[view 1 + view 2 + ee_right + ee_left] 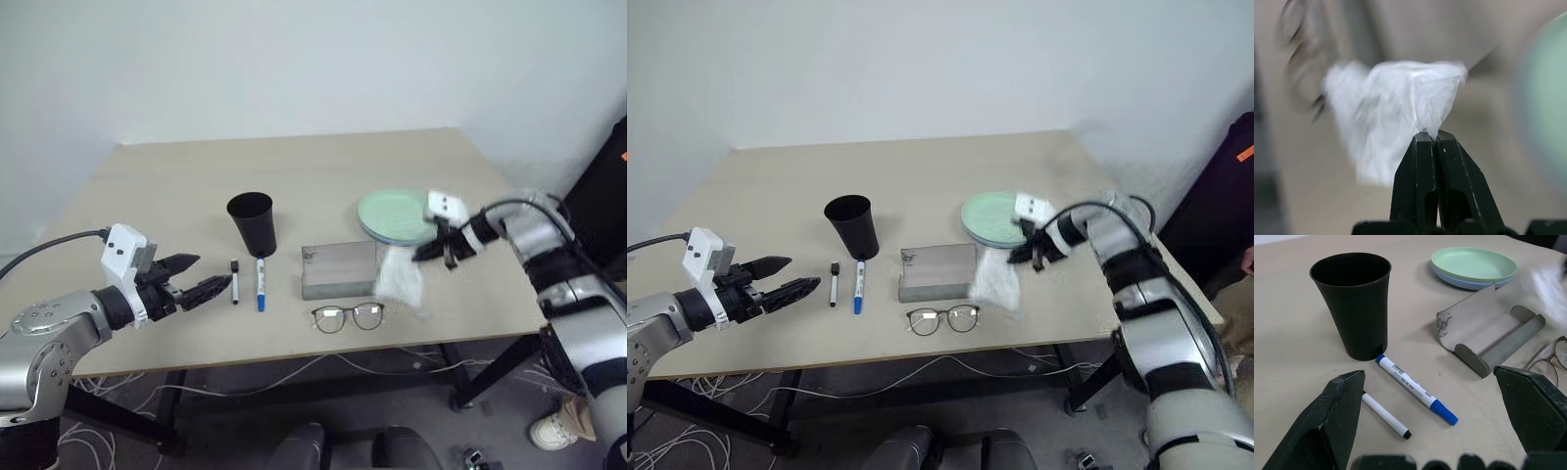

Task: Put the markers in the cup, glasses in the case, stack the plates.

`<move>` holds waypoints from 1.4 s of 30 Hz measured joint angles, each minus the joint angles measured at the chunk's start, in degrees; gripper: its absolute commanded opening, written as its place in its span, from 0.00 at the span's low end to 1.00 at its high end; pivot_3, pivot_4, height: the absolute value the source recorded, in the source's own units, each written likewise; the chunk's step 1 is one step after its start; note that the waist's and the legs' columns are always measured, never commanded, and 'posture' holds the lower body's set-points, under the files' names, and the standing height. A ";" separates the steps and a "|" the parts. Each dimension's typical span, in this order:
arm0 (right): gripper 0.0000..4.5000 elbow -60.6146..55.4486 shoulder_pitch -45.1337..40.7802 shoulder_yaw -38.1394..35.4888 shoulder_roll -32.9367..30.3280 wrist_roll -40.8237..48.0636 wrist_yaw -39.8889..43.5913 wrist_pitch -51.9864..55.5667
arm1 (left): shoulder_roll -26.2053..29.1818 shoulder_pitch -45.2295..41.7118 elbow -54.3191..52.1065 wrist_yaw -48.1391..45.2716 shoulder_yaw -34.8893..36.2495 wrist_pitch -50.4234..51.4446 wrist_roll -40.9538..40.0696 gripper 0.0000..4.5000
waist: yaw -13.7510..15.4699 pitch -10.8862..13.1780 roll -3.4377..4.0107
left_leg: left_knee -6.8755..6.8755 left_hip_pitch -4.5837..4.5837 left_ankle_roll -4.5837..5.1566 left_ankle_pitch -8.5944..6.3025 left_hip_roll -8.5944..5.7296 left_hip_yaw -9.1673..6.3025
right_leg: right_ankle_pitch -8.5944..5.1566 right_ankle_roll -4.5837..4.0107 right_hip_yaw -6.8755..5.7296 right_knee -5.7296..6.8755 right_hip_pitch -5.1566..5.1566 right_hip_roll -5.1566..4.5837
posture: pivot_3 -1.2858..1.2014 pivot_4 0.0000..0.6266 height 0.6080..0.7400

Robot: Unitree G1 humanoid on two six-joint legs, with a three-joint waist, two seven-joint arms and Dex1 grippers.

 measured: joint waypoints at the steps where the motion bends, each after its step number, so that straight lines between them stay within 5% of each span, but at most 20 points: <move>1: 0.01 2.74 -2.25 -0.92 1.06 -0.03 -2.91 -0.35 | 0.00 -0.05 -0.03 0.00 -0.02 0.01 0.00 1.00 | -0.10 0.00 0.00 | -0.02 0.00 0.00 0.00 0.00 0.00 | 0.00 0.00 0.01 0.00 0.00 0.01 | 0.52 0.00 1.00; 14: 0.01 23.69 -8.01 -3.93 9.18 -6.80 -44.13 -9.42 | 0.00 -0.15 -0.16 0.20 0.01 0.11 -0.02 1.00 | -0.46 -0.01 0.01 | -0.12 0.06 -0.09 0.07 -0.04 0.00 | 0.01 -0.03 0.16 -0.01 -0.03 0.13 | 0.52 0.00 1.00; 19: 0.21 25.22 -8.01 -3.82 9.47 -8.49 -48.60 -10.73 | 0.00 0.11 -0.71 0.41 0.15 0.34 -0.06 1.00 | -0.88 -0.01 0.02 | -0.23 0.21 -0.12 0.09 -0.04 0.00 | 0.01 -0.04 0.22 -0.01 0.03 0.14 | 0.52 0.00 1.00; 25: 0.21 25.48 -9.02 -4.79 9.41 -8.81 -47.48 -11.64 | 0.00 0.92 -0.88 0.40 0.47 0.76 -0.43 1.00 | -0.96 -0.01 0.02 | -0.62 0.61 -0.18 0.13 -0.03 0.04 | -0.01 -0.06 0.38 -0.01 0.20 0.15 | 0.52 0.00 1.00; 33: 0.21 13.64 -10.74 -8.53 4.58 0.48 -6.09 -10.41 | 0.27 0.76 -0.99 0.06 -0.31 0.68 0.01 1.00 | -0.93 0.01 0.04 | -0.66 0.67 -0.18 0.13 -0.02 0.02 | -0.02 -0.01 0.32 -0.04 0.31 0.12 | 0.52 0.00 1.00; 38: 0.21 -6.75 -1.41 -6.79 0.24 7.00 12.34 -1.00 | 0.32 -0.26 -1.23 -0.92 -5.00 0.00 0.83 1.00 | -0.63 -0.02 -0.01 | -0.62 0.67 -0.18 0.12 -0.03 -0.04 | -0.06 0.01 0.22 -0.09 0.44 0.02 | 0.52 0.00 1.00; 42: 0.48 -15.39 4.28 -4.80 -1.68 7.84 14.18 4.84 | 0.14 -4.05 -1.46 -1.90 -11.37 -1.03 2.65 1.00 | -0.66 0.01 0.03 | -0.62 0.63 -0.18 0.12 -0.04 0.01 | -0.04 -0.01 0.21 -0.02 0.37 -0.09 | 0.52 0.00 1.00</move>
